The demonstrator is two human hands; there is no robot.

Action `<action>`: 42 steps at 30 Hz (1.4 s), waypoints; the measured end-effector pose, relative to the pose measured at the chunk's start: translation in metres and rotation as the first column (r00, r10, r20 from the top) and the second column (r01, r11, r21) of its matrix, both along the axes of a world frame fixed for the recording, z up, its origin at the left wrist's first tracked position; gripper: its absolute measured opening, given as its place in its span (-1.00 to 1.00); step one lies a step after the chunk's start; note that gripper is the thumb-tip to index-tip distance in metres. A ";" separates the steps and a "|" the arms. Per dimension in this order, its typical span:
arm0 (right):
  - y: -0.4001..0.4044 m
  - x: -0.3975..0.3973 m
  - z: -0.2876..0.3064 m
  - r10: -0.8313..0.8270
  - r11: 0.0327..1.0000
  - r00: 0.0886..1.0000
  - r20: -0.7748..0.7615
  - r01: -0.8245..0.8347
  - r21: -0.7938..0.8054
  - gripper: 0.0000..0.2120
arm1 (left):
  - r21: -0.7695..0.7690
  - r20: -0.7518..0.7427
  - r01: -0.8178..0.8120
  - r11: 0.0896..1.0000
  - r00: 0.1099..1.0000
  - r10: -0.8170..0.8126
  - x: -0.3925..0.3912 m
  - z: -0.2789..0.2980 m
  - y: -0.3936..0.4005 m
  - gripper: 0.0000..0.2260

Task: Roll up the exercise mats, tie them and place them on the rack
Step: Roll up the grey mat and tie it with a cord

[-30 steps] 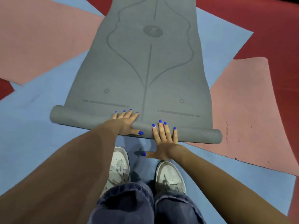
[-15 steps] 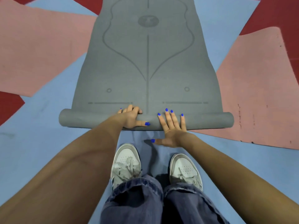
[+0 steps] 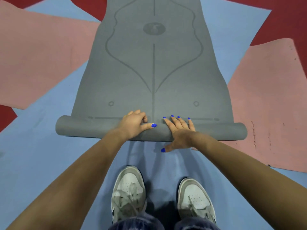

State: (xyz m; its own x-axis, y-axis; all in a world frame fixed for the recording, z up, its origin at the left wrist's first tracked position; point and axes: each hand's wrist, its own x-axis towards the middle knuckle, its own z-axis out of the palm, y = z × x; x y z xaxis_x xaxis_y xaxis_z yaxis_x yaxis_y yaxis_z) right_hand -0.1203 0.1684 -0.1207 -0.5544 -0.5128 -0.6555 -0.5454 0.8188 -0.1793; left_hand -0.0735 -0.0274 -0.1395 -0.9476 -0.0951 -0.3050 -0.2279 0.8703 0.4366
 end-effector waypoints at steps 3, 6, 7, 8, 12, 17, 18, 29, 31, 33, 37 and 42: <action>-0.002 -0.008 -0.001 0.040 0.999 0.998 -0.041 -0.040 -0.002 0.20 | -0.284 -0.110 0.073 0.956 0.988 -0.109 0.018 -0.005 0.007 -0.41; -0.003 -0.011 -0.004 0.050 0.998 0.989 -0.140 -0.056 -0.038 0.23 | -0.397 -0.249 0.096 0.913 0.946 -0.208 0.036 -0.016 0.005 -0.38; -0.003 -0.012 -0.005 0.047 0.997 0.983 -0.176 -0.057 -0.052 0.24 | -0.417 -0.267 0.095 0.904 0.938 -0.222 0.041 -0.019 0.003 -0.39; -0.004 -0.013 -0.006 0.041 0.997 0.978 -0.202 -0.054 -0.058 0.24 | -0.448 -0.252 0.090 0.889 0.942 -0.222 0.045 -0.022 0.003 -0.33; -0.005 -0.016 -0.006 0.025 0.997 0.978 -0.209 -0.039 -0.062 0.20 | -0.459 -0.130 0.081 0.885 0.979 -0.157 0.046 -0.019 0.009 -0.02; -0.006 -0.026 -0.003 0.010 0.994 0.963 -0.270 -0.040 -0.106 0.07 | -0.384 0.055 0.123 0.915 0.992 -0.110 0.024 -0.002 0.003 -0.07; -0.003 -0.021 -0.007 -0.010 0.986 0.936 -0.351 -0.048 -0.157 0.07 | -0.390 0.072 0.134 0.911 0.991 -0.115 0.020 0.000 0.003 -0.08; 0.019 0.006 -0.054 -0.137 0.942 0.738 -0.661 -0.110 -0.318 -0.23 | -0.435 0.192 0.206 0.876 0.972 -0.133 -0.015 0.015 -0.013 -0.01; 0.015 -0.007 -0.053 -0.102 0.954 0.760 -0.642 -0.108 -0.279 -0.16 | -0.428 0.184 0.228 0.875 0.969 -0.163 -0.019 0.016 -0.020 -0.09; 0.008 -0.022 -0.044 -0.080 0.956 0.766 -0.638 -0.121 -0.266 -0.08 | -0.458 0.171 0.245 0.855 0.968 -0.186 -0.020 0.016 -0.025 -0.25; 0.006 -0.037 -0.034 0.061 0.980 0.749 -0.660 -0.170 -0.101 -0.09 | -0.552 0.167 0.218 0.805 0.975 -0.150 -0.018 0.017 -0.021 -0.30; 0.008 -0.042 -0.031 0.186 0.964 0.702 -0.688 -0.265 -0.009 -0.22 | -0.582 0.192 0.217 0.784 0.973 -0.127 -0.032 0.029 -0.018 -0.50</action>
